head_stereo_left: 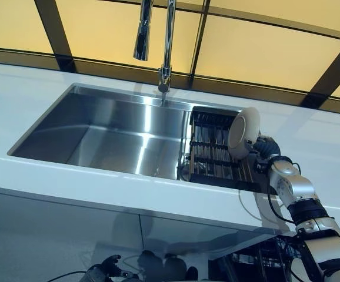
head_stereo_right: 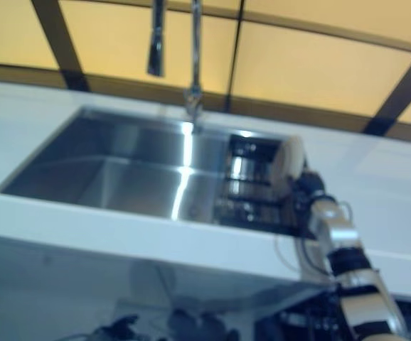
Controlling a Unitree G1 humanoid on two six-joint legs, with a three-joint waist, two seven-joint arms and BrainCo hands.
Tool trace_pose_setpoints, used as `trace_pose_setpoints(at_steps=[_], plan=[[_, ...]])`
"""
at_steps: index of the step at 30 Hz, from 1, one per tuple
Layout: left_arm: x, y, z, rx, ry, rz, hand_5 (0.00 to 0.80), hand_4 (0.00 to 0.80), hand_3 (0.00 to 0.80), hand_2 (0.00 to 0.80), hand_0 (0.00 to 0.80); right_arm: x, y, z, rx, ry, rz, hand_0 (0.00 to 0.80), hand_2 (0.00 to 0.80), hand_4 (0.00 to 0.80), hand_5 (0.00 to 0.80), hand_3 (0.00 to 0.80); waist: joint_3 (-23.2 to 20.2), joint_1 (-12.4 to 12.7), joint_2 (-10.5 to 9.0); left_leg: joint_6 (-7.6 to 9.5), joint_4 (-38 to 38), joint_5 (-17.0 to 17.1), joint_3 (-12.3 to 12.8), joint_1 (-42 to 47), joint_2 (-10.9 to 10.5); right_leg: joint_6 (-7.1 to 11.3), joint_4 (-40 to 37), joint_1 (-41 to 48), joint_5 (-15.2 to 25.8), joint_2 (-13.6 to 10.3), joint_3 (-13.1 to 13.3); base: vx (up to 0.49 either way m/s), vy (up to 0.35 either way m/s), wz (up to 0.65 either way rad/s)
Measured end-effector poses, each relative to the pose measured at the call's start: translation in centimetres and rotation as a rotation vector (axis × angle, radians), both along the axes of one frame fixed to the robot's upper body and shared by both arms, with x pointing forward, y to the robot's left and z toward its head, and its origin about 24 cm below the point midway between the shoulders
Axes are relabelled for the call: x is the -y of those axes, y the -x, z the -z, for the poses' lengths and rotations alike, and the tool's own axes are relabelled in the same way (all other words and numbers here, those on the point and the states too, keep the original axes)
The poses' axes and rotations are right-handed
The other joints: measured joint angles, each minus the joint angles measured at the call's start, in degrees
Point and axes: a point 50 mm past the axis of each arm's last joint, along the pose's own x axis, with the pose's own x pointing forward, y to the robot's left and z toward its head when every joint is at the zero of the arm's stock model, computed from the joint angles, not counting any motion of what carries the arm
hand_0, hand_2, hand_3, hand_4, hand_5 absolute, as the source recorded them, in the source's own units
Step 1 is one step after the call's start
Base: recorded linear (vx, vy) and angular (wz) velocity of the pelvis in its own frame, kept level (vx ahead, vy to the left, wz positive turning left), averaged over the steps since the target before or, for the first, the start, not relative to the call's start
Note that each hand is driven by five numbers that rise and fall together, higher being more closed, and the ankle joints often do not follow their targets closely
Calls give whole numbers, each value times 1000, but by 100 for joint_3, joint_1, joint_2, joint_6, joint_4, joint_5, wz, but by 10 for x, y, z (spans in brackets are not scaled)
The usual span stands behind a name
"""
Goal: Take plates into dishwasher
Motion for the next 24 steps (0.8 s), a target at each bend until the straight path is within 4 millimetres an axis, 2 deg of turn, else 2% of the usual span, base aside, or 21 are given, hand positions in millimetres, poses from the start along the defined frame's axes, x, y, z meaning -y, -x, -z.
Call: trace_pose_setpoints(at_steps=[24], plan=[[1,0,0,-2,0,6,0,0,0,0,0,4,2,5,-7,-78,128,800,800,800,800,800,-9,-16,18,1,3,1,3,6,-2,-2,5,5,3,-2,4,0,0,0]])
